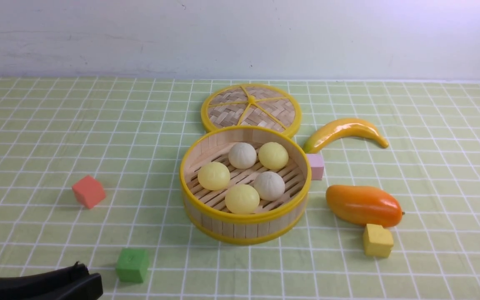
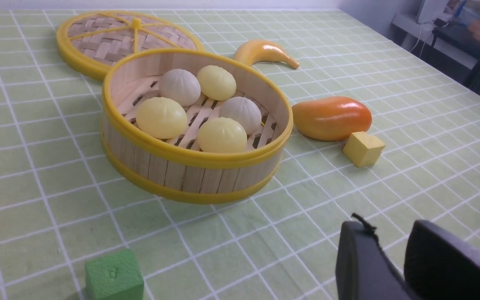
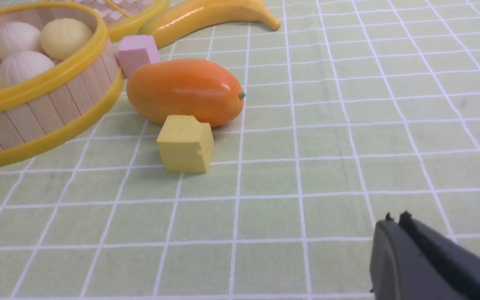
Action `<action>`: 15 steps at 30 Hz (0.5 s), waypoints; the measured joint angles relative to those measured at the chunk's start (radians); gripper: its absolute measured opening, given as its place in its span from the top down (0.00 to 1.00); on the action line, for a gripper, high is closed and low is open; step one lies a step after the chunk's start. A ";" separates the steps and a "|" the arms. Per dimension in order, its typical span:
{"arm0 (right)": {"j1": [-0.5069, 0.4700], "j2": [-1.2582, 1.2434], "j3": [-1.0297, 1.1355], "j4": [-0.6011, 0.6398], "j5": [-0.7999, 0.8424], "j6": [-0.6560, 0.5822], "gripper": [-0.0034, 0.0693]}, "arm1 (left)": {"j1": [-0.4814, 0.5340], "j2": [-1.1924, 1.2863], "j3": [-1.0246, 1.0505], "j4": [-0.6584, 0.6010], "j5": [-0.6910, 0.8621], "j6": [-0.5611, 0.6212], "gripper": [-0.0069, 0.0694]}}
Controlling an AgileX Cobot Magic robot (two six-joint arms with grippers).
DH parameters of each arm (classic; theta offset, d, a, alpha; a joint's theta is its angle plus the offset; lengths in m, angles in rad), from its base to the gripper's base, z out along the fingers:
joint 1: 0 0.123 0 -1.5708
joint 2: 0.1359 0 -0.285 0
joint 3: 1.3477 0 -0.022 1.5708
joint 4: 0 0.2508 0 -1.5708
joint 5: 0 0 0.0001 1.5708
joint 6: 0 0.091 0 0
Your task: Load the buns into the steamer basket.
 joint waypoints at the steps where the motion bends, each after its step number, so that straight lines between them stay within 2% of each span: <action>1: 0.000 0.000 0.000 0.000 0.000 0.000 0.97 | 0.000 0.000 0.000 0.000 0.000 0.000 0.69; 6: 0.000 0.000 0.000 0.000 0.000 0.000 0.97 | 0.001 0.000 0.000 0.014 -0.005 0.007 0.69; 8: 0.000 0.000 0.000 0.000 0.001 0.000 0.97 | 0.032 -0.010 0.001 0.056 -0.031 0.017 0.69; 11: 0.000 0.000 0.000 0.000 0.001 0.000 0.96 | 0.150 -0.069 0.011 0.057 -0.054 -0.019 0.69; 13: 0.000 0.000 0.000 0.000 0.001 0.000 0.96 | 0.296 -0.152 0.049 0.041 -0.067 -0.079 0.70; 15: 0.000 0.000 0.000 0.000 0.001 0.000 0.96 | 0.377 -0.204 0.088 0.037 -0.071 -0.110 0.72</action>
